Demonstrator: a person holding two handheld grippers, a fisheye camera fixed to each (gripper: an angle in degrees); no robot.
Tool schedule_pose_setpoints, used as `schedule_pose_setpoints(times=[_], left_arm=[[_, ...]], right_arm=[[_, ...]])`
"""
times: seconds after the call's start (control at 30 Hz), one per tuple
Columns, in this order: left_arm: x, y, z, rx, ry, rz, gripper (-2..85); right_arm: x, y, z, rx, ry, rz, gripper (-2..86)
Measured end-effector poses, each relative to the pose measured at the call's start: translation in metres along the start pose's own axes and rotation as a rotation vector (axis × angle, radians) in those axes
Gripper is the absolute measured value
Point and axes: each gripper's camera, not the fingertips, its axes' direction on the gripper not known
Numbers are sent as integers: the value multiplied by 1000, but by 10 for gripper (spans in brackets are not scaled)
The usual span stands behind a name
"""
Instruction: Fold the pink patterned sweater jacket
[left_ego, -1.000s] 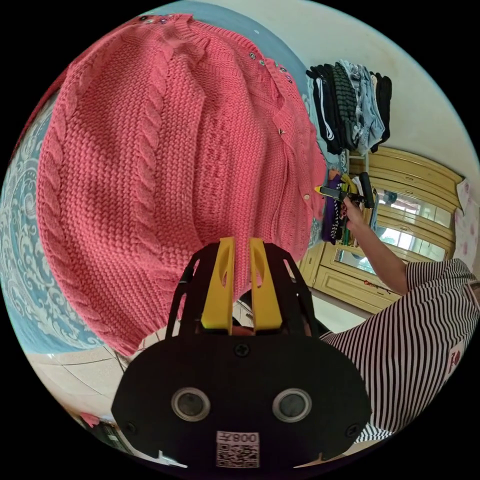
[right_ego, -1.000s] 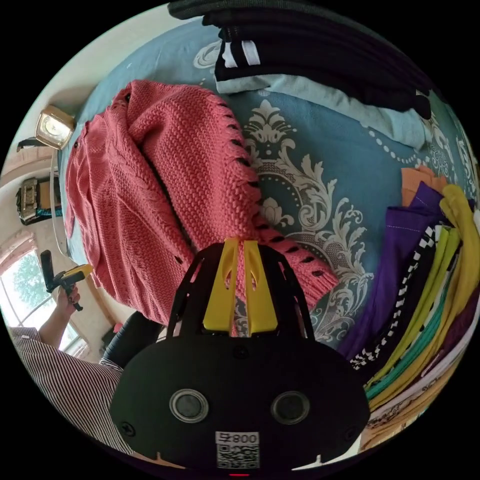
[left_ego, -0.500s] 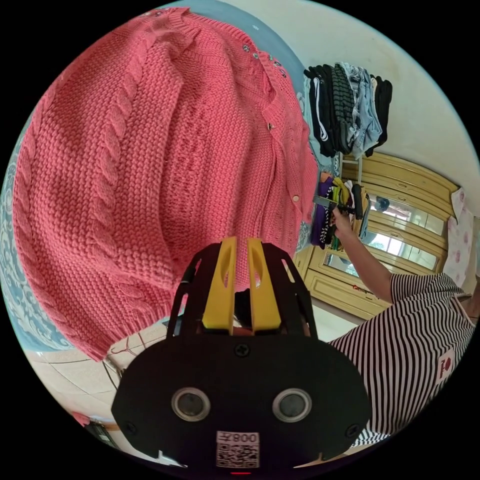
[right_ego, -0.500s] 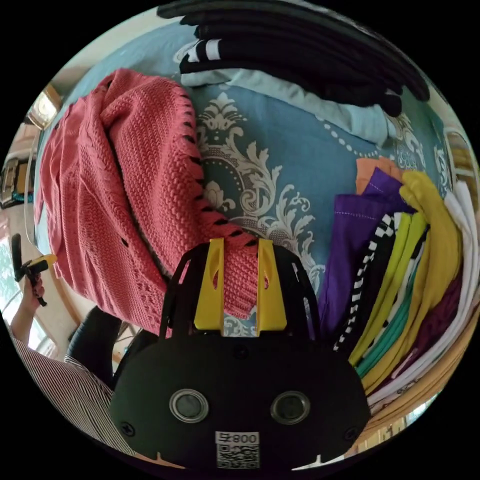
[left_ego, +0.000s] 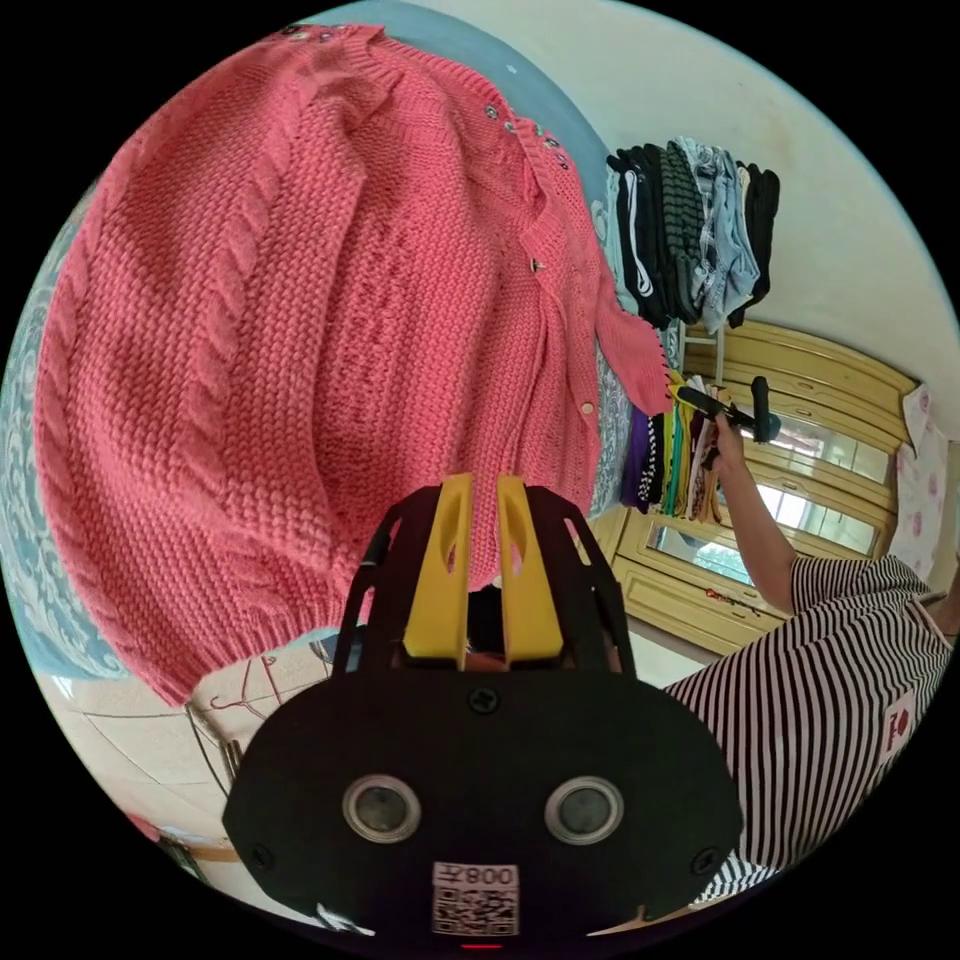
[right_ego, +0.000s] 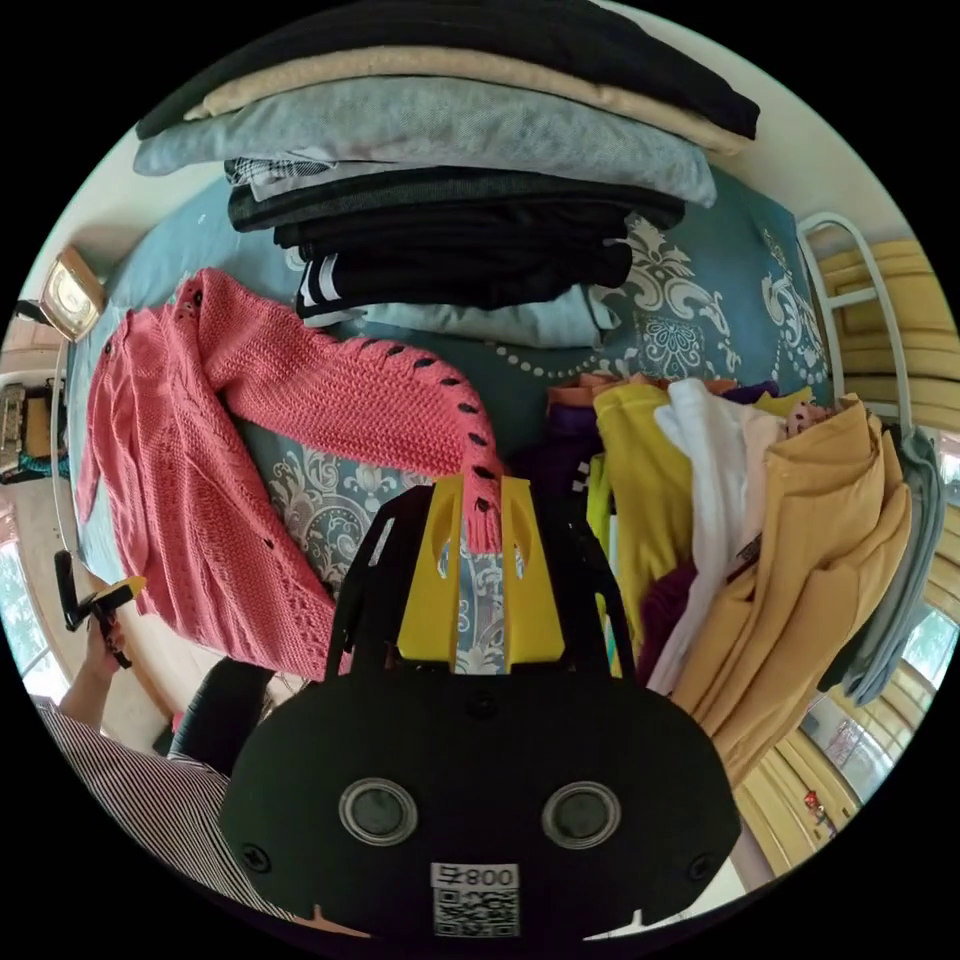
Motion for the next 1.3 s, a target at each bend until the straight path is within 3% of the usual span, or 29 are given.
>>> schedule_pose_setpoints(times=[0.2,0.47,0.57,0.63,0.97,1.17,1.3], left_arm=[[-18,50,-11,73,-163,-98,77],[-43,64,20,12,-388,-183,85],[-53,71,23,41,-359,-190,60],[-60,81,20,83,-262,-204,43],[-62,108,7,142,-171,-148,43],[-103,143,-54,286,-284,-293,99],[-163,153,-61,278,-223,-429,89]], right_arm=[[-38,9,-2,59,-164,10,75],[-260,-42,21,21,-544,-440,79],[-336,-79,40,-39,-638,-524,80],[-375,-99,46,-57,-659,-559,80],[-496,-151,66,-144,-526,-666,82],[-495,-106,58,-144,-474,-724,85],[-475,-78,67,-214,-438,-681,82]])
